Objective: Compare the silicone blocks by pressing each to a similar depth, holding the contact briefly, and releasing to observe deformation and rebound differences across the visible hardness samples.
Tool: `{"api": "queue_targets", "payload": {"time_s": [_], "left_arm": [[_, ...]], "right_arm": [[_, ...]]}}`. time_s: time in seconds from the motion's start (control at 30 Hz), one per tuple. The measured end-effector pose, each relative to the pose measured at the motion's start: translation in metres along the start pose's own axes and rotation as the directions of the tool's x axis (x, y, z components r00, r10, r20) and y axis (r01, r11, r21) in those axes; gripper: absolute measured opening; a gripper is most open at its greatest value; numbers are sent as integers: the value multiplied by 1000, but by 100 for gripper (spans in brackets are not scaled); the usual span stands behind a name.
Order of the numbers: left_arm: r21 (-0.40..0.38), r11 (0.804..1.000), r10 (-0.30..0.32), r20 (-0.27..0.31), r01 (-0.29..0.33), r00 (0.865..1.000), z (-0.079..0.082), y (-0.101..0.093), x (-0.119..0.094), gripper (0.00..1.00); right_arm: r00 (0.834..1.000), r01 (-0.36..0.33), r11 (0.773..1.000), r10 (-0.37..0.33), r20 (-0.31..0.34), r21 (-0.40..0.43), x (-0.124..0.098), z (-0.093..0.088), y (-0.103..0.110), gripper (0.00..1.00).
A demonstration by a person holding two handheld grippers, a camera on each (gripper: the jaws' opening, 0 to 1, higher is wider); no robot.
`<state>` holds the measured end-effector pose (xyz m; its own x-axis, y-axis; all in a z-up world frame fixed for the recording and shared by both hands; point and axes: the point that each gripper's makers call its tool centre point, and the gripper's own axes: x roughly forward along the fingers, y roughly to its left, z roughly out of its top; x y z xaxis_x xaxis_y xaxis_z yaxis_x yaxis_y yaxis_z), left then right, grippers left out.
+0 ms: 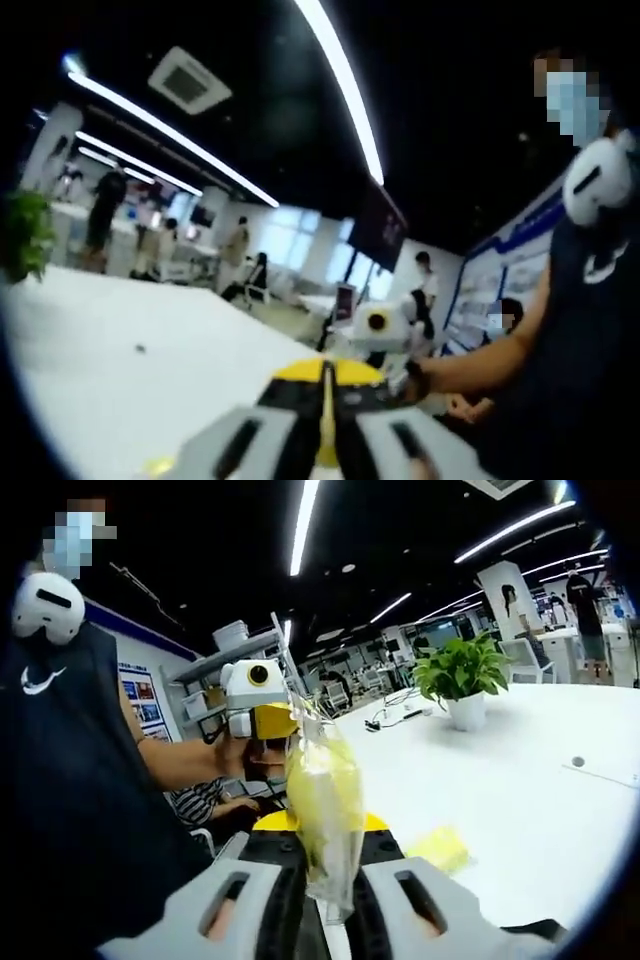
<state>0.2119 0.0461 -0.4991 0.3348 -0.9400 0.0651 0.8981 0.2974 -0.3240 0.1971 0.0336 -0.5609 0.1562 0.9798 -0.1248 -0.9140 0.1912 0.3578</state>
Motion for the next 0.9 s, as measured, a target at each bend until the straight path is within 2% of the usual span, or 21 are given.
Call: {"api": "queue_targets", "payload": {"time_s": [0.13,0.23,0.3,0.5,0.8,0.9], "left_arm": [[13,1000,-5,4,5,1000,0,-1,0,1],[20,1000,10,-13,-9,1000,-3,1,-2,1],[-29,1000,12,-18,-13,1000,-5,1,-2,1],[31,999,18,16,-19,1000,-2,1,-1,1],[9,1000,23,5,-24,1000,-2,4,1,0],[23,999,34,2,-34,999,-3,5,1,1]], "right_arm": [[1000,-11,999,12,-6,38,1,-1,1,6],[1000,-2,1000,2,-17,9,3,-4,1,6],[1000,0,1000,0,-22,-3,3,-5,0,6],[1000,1,1000,-1,-16,-18,2,-2,-2,6],[1000,10,1000,-10,-19,-16,1,-3,-4,7],[1000,11,1000,-11,-21,-14,0,-3,-5,7]]}}
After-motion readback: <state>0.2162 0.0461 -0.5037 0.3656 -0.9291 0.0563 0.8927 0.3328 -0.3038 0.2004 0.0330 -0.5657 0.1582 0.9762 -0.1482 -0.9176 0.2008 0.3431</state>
